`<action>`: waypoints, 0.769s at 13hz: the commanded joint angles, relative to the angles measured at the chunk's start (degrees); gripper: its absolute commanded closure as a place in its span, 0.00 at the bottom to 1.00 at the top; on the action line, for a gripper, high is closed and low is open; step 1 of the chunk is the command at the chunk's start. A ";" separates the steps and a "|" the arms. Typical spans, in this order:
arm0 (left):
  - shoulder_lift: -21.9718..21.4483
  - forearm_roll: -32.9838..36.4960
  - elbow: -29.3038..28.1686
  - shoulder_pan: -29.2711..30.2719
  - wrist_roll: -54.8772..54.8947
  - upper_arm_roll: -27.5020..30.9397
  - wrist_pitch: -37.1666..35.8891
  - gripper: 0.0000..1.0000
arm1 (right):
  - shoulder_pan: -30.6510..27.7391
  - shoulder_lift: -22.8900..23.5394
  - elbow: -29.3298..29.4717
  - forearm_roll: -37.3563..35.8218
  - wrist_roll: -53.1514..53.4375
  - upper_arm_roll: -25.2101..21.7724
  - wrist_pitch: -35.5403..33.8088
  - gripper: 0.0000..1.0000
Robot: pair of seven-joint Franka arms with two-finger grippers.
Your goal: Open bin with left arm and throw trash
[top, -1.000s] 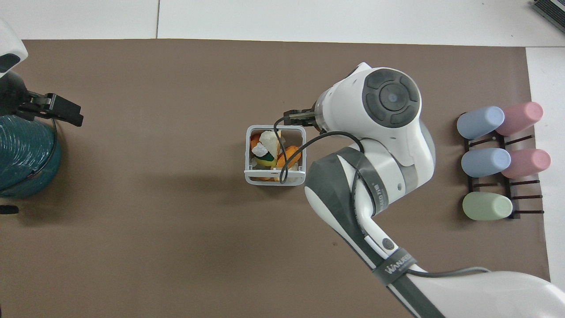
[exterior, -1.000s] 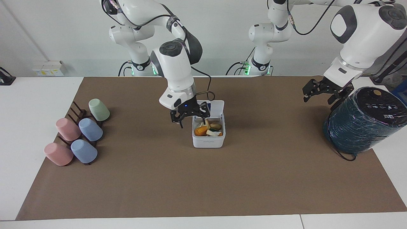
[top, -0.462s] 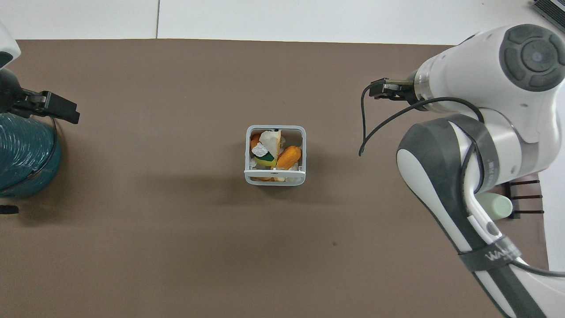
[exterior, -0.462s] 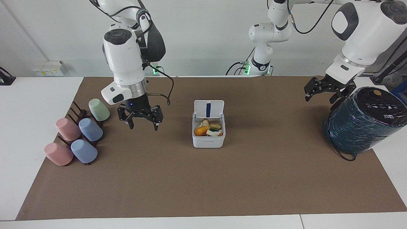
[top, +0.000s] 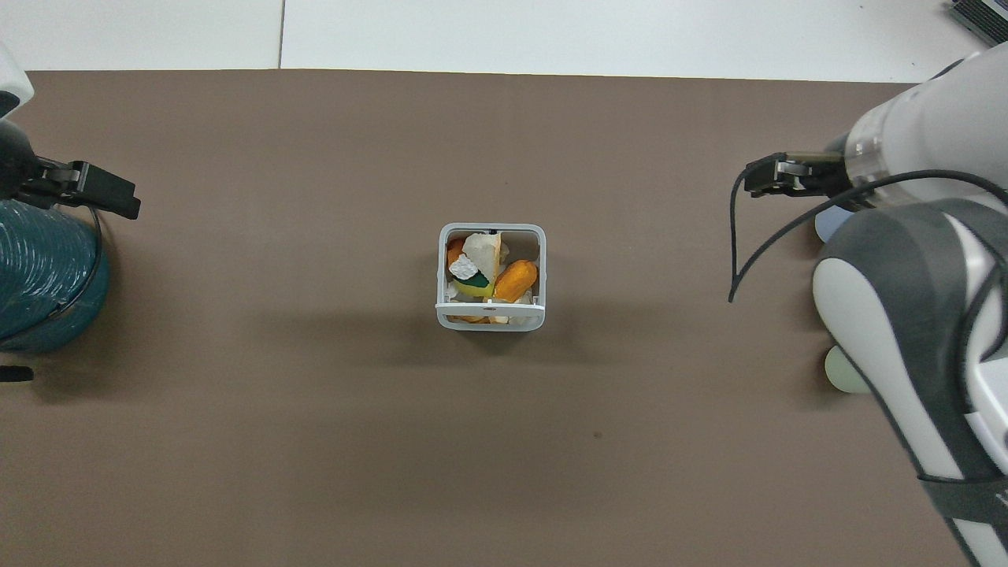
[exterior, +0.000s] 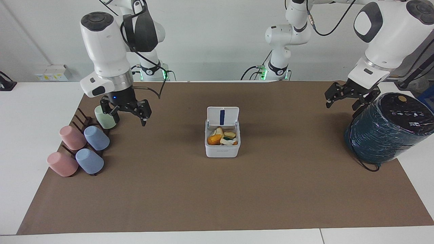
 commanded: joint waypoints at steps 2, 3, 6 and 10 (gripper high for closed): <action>-1.94 0.08 -2.47 0.08 0.89 0.32 1.36 0.00 | -0.66 -5.17 -0.74 1.27 -7.87 -4.64 -7.24 0.00; -2.03 0.08 -2.47 -0.01 0.89 0.32 1.36 0.00 | -0.66 -6.31 -0.83 2.84 -9.01 -6.22 -8.39 0.00; -2.03 0.00 -2.56 0.08 0.89 0.32 1.36 0.00 | -0.75 -8.26 -1.18 3.56 -10.34 -7.81 -11.55 0.00; -2.12 0.08 -2.56 -0.19 0.80 0.32 1.28 0.00 | -0.66 -8.96 -2.49 3.65 -12.36 -7.64 -13.50 0.00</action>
